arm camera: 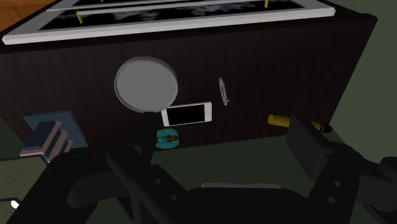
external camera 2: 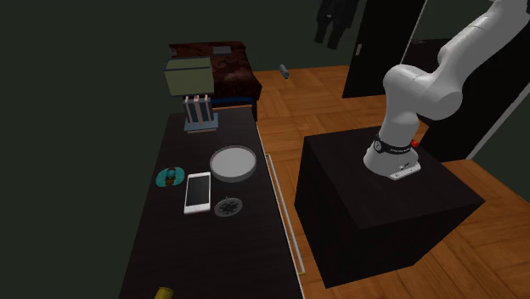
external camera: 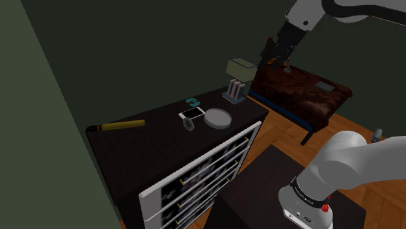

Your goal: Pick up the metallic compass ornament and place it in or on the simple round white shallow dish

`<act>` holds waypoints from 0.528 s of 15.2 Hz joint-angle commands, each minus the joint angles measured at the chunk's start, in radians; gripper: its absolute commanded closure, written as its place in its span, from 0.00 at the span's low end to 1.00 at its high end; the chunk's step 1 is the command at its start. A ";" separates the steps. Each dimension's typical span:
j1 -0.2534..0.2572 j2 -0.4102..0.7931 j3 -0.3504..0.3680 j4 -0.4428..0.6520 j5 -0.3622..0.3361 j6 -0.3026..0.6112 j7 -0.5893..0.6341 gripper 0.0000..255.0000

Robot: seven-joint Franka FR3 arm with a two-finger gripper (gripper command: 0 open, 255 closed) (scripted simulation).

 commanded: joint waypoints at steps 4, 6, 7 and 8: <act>0.009 0.058 0.010 -0.042 0.002 0.094 -0.009 0.00; 0.015 0.103 0.016 -0.064 0.003 0.157 -0.015 0.00; 0.018 0.127 0.019 -0.073 0.004 0.188 -0.017 0.00; 0.021 0.152 0.022 -0.080 0.004 0.219 -0.020 0.00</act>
